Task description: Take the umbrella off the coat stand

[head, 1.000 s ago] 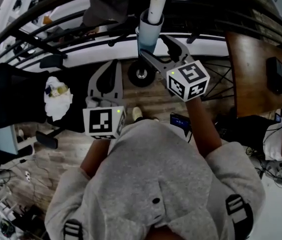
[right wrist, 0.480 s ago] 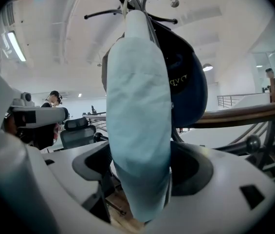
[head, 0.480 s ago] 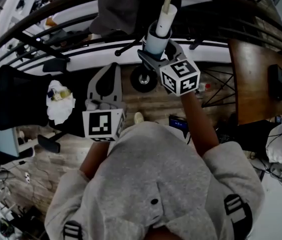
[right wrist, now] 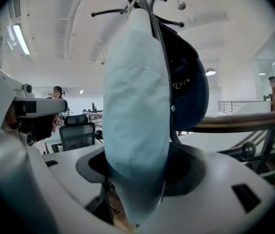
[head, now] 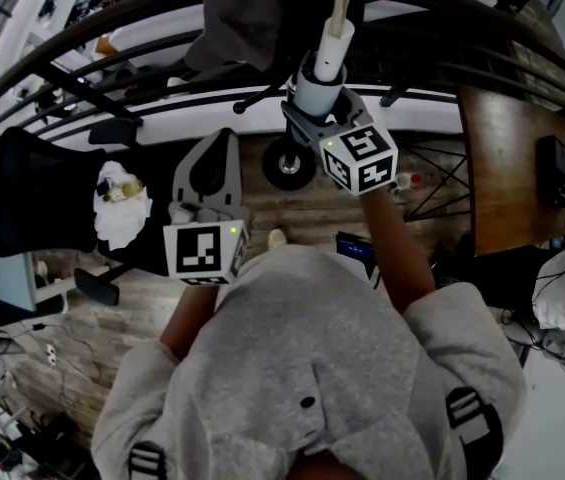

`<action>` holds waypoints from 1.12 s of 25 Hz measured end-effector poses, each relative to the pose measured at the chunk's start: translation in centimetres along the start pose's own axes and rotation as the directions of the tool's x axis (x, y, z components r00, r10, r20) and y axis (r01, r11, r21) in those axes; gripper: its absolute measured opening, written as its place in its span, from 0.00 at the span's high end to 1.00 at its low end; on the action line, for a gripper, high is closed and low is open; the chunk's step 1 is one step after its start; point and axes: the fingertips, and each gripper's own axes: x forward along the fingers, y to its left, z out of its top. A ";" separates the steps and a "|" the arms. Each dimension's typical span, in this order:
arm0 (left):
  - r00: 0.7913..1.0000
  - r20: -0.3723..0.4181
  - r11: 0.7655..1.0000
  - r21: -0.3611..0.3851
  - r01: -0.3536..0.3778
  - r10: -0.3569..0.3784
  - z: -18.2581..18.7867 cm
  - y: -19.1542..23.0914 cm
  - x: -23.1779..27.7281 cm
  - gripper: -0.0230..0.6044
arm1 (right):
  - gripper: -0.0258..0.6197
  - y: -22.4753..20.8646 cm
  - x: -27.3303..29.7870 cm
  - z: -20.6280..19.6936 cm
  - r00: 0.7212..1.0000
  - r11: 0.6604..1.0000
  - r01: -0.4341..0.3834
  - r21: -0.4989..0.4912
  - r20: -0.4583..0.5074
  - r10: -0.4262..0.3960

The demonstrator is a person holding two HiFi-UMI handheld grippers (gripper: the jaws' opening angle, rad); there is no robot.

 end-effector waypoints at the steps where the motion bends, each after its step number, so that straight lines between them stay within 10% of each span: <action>1: 1.000 0.002 1.000 -0.002 -0.001 0.001 0.0 -0.1 -0.2 0.95 | 0.51 0.1 -0.2 0.0 1.000 1.000 0.005 -0.006 0.000 -0.005; 28: 0.998 0.039 0.999 0.007 0.046 -0.046 1.5 -3.8 -2.6 0.95 | 0.52 0.8 -9.7 10.6 0.963 0.995 0.088 -0.039 0.259 -0.075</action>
